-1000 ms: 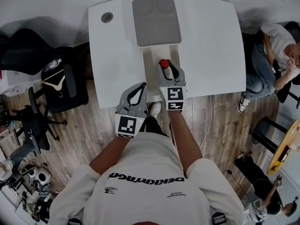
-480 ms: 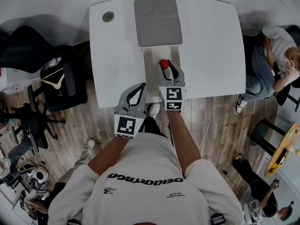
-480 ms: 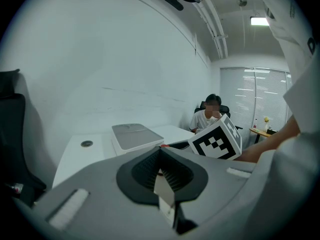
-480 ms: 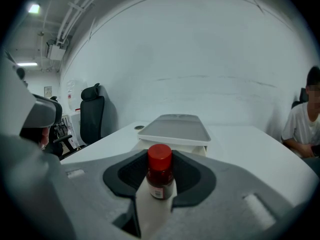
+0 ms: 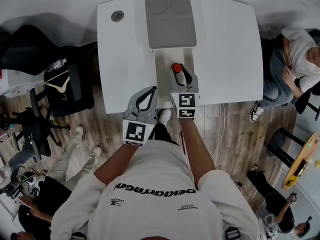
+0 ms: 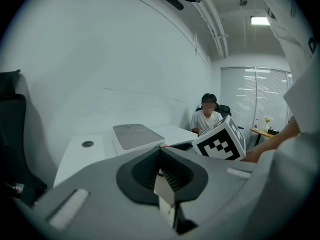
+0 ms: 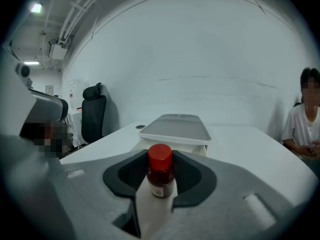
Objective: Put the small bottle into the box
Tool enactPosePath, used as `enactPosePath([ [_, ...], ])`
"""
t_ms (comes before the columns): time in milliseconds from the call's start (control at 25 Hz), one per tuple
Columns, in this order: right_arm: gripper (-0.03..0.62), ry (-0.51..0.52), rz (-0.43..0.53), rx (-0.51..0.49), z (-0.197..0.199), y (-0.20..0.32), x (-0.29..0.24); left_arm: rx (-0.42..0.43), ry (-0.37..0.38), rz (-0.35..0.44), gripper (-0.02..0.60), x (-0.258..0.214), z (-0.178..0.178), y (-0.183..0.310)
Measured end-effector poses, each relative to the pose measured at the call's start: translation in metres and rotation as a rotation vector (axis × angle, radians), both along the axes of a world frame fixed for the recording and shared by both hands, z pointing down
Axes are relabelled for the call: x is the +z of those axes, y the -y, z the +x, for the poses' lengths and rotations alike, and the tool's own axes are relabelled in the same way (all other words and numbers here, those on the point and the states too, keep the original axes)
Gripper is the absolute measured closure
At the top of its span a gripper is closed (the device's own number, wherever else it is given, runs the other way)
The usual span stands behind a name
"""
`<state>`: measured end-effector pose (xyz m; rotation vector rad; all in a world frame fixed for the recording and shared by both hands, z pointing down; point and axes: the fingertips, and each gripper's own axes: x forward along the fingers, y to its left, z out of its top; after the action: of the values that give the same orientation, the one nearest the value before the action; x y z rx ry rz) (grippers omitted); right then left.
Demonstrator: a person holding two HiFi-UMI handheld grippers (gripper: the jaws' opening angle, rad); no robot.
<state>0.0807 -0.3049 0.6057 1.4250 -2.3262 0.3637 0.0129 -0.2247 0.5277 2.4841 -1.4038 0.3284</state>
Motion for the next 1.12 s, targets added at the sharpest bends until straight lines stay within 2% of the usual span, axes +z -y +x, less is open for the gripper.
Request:
enactPosePath([
  [320, 0.451, -0.007, -0.005, -0.012, -0.003, -0.002, 0.001, -0.005, 0.001, 0.0, 0.577, 0.0, 0.0, -0.002],
  [600, 0.408, 0.006, 0.009, -0.014, -0.006, -0.002, -0.007, -0.013, 0.002, 0.005, 0.575, -0.003, -0.001, -0.004],
  [1120, 0.408, 0.028, 0.059, -0.012, -0.005, -0.014, -0.028, -0.03, 0.001, 0.033, 0.575, -0.015, -0.003, -0.014],
])
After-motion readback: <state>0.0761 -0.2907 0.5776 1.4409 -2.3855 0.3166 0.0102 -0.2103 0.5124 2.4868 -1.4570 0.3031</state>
